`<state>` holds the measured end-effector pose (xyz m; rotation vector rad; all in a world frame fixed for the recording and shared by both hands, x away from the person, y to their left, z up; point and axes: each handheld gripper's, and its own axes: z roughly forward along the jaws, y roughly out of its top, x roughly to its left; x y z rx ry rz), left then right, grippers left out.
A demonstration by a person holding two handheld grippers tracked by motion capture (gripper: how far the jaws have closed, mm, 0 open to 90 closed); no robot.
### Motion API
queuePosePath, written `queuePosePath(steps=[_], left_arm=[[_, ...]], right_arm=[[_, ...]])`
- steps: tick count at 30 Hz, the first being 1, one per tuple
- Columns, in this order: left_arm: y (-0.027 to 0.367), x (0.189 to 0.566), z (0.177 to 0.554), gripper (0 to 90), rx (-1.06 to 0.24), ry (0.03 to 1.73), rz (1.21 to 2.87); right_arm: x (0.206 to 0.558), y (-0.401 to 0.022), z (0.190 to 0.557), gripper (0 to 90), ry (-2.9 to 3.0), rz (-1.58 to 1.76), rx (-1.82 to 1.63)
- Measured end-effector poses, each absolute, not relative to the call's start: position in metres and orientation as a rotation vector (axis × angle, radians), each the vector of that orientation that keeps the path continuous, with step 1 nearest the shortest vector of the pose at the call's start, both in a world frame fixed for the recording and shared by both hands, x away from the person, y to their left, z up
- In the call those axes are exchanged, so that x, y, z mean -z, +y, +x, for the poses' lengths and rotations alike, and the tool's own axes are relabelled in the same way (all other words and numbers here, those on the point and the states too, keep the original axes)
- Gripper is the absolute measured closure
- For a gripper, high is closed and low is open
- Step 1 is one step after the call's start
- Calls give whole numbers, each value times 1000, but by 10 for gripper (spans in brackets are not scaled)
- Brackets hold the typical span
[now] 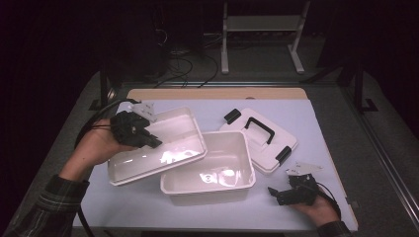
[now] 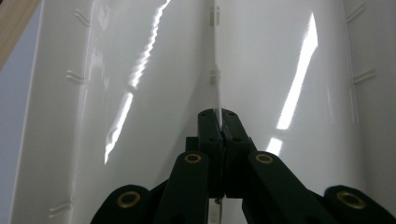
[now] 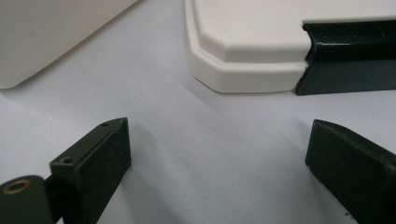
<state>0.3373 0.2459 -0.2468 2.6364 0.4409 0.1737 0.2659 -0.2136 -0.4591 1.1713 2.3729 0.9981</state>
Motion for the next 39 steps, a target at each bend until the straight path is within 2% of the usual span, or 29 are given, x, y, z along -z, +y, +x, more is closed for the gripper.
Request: queuePosePath(steps=[20, 28, 39], left_arm=[[348, 272, 326, 885, -233, 771, 2568], [359, 291, 326, 886, -223, 830, 2558], [358, 338, 336, 885, -188, 899, 2591]], right_arm=[[459, -214, 266, 62, 2374, 1168, -996], [459, -214, 266, 62, 2374, 1169, -997], [459, -214, 266, 62, 2375, 1169, -997]])
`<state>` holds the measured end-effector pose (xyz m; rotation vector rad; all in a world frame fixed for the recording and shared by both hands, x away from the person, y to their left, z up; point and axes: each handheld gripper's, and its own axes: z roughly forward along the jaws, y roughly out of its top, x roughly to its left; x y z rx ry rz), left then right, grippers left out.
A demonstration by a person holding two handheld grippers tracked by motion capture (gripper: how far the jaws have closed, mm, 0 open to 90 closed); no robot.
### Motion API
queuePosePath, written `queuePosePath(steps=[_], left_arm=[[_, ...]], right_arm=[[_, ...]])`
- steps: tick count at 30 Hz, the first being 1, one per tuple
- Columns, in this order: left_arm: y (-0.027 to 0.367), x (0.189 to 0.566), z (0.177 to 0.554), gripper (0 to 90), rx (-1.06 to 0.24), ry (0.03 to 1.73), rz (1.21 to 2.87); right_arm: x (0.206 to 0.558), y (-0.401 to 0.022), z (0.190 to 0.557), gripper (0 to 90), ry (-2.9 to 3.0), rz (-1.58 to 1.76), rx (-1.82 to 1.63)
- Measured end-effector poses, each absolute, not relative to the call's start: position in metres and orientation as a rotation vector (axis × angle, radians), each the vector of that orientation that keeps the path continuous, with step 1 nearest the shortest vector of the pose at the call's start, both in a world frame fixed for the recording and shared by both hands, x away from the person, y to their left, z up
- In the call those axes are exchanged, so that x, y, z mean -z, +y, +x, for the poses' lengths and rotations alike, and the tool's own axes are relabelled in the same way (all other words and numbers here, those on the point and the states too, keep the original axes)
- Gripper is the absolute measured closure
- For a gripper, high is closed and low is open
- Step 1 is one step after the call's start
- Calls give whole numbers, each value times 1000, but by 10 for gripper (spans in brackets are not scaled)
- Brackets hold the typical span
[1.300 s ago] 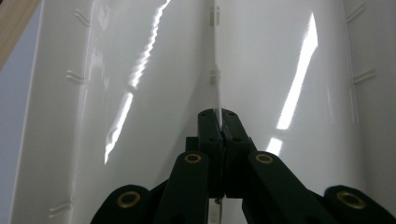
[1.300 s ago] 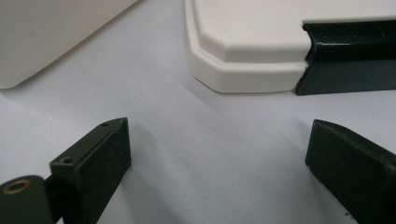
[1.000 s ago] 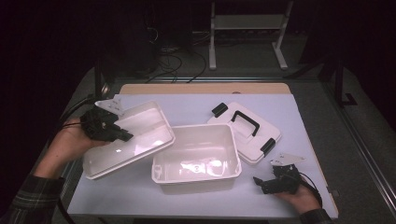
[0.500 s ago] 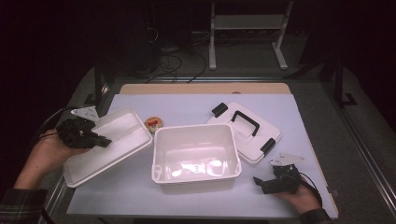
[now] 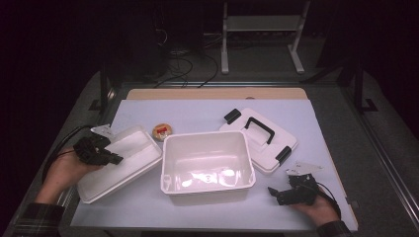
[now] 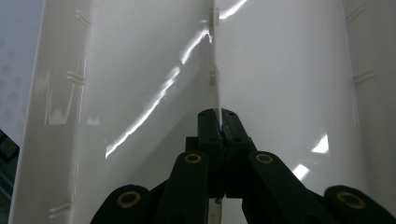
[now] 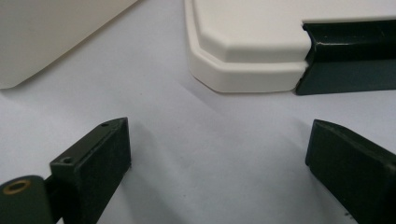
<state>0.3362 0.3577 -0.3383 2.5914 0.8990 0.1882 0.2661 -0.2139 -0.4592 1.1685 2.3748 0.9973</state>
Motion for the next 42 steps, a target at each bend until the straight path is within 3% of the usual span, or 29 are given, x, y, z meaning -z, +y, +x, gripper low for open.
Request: queuePosePath(steps=[16, 31, 37, 42], left_arm=[[358, 386, 349, 885, -147, 964, 2596], [356, 408, 347, 854, -124, 978, 2610], [356, 401, 346, 761, -129, 990, 2600], [353, 388, 348, 534, -165, 1004, 2581]], right_arm=[[459, -214, 266, 62, 2375, 1169, -998], [459, -214, 266, 62, 2376, 1170, -998], [459, -214, 266, 62, 2376, 1170, -997], [459, -214, 266, 62, 2376, 1170, -998]])
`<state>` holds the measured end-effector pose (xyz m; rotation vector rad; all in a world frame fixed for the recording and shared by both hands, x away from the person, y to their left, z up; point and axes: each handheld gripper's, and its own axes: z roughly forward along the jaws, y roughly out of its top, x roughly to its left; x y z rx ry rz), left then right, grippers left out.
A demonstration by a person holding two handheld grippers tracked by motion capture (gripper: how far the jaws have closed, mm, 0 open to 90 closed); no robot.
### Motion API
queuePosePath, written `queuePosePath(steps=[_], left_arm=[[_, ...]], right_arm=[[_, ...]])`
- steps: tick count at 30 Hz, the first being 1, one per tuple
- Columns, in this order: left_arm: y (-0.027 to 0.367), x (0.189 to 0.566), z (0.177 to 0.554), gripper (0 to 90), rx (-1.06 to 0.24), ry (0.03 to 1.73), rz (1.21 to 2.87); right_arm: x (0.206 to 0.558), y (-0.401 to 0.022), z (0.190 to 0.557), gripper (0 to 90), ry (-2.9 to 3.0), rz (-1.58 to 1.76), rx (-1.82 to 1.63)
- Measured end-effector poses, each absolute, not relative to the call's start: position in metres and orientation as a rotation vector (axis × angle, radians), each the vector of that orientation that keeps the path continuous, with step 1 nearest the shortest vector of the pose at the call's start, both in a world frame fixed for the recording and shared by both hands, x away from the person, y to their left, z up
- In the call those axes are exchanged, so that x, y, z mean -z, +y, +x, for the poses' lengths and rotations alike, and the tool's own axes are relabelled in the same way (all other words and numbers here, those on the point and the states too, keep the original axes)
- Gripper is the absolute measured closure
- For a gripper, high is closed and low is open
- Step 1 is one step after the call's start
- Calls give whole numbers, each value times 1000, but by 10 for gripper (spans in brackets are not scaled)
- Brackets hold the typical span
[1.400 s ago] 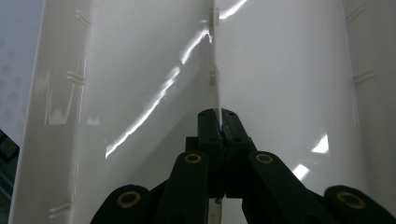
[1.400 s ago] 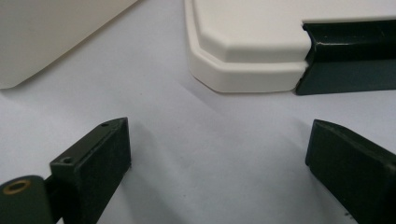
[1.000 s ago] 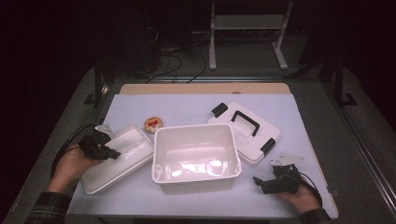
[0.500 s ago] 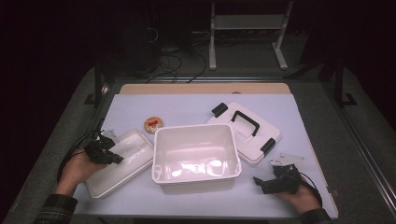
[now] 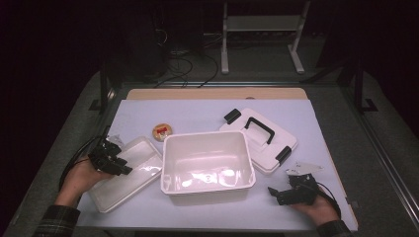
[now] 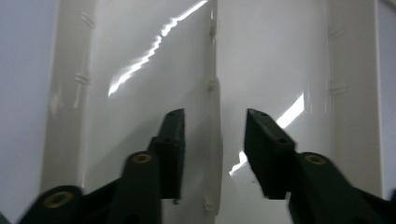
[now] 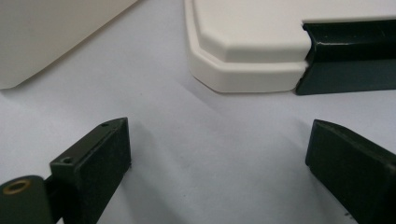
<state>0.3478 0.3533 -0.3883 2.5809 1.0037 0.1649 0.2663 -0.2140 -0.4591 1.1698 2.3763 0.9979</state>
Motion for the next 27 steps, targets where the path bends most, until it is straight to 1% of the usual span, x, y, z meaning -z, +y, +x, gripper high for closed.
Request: queuePosePath(steps=[2, 5, 7, 18, 20, 22, 27], left_arm=[[351, 384, 351, 454, -183, 1010, 2569], [346, 379, 355, 392, -199, 1016, 2551], [342, 375, 359, 370, -217, 1009, 2552], [314, 358, 392, 329, -273, 991, 2535], [308, 356, 398, 310, -282, 987, 2535], [305, 355, 404, 284, -288, 986, 2535], [296, 358, 420, 262, -288, 990, 2523]], right_arm=[[459, -214, 266, 62, 2376, 1172, -998], [459, -214, 266, 62, 2376, 1170, -998], [459, -214, 266, 62, 2376, 1170, -998], [459, -214, 266, 62, 2375, 1169, -998], [459, -214, 266, 62, 2375, 1169, -998], [459, -214, 266, 62, 2375, 1170, -998], [459, -214, 266, 62, 2375, 1170, -999]])
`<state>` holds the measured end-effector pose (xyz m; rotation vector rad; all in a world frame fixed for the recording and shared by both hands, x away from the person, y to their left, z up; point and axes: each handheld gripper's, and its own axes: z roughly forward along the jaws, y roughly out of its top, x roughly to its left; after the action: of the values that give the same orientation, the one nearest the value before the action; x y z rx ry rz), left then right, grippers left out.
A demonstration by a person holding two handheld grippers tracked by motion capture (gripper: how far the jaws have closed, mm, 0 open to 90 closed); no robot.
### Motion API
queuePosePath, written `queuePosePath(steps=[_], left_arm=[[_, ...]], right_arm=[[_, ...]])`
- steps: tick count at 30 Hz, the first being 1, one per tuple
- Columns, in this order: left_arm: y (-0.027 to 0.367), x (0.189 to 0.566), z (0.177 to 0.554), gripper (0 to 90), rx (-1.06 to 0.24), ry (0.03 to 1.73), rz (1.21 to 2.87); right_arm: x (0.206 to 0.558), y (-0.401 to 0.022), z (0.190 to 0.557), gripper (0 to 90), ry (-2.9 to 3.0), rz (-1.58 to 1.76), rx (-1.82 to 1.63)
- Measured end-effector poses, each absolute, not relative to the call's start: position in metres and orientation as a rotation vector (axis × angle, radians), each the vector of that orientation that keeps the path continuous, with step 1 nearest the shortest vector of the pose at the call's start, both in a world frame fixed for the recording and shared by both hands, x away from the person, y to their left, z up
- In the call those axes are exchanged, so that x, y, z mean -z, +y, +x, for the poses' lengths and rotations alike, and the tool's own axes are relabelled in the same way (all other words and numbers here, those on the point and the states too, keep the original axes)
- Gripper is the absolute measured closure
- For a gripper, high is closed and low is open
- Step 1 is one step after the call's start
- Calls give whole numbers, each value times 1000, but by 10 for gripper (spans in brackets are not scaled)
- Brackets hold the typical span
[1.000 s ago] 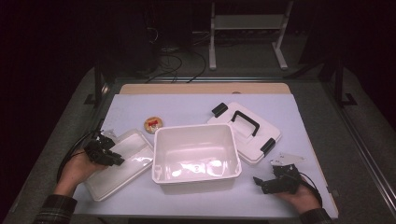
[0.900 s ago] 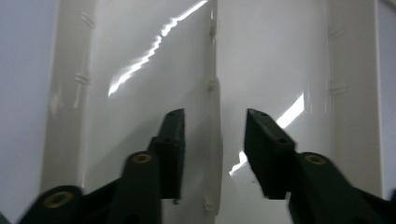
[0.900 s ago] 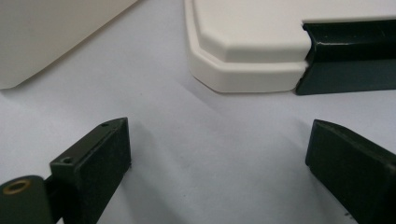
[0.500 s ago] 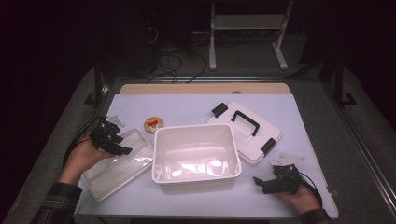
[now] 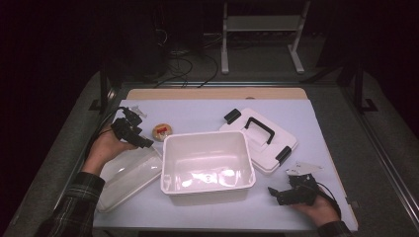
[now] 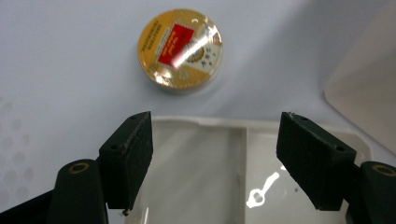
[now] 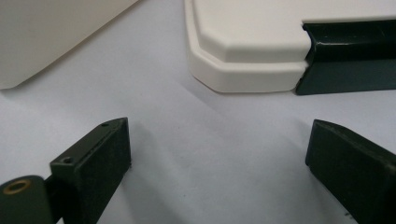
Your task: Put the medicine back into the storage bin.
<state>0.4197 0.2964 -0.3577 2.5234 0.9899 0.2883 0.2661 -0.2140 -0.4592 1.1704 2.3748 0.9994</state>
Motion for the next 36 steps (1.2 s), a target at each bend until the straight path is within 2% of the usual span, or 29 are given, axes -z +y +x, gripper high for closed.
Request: queuePosePath(steps=[14, 21, 36], left_arm=[[285, 365, 460, 178, -261, 1017, 2499], [268, 378, 478, 105, -221, 1007, 2565], [249, 406, 501, 79, -211, 1026, 2658]], right_arm=[[459, -214, 266, 62, 2375, 1171, -999], [459, -214, 266, 62, 2375, 1171, -1000], [459, -214, 266, 62, 2375, 1171, -1000]])
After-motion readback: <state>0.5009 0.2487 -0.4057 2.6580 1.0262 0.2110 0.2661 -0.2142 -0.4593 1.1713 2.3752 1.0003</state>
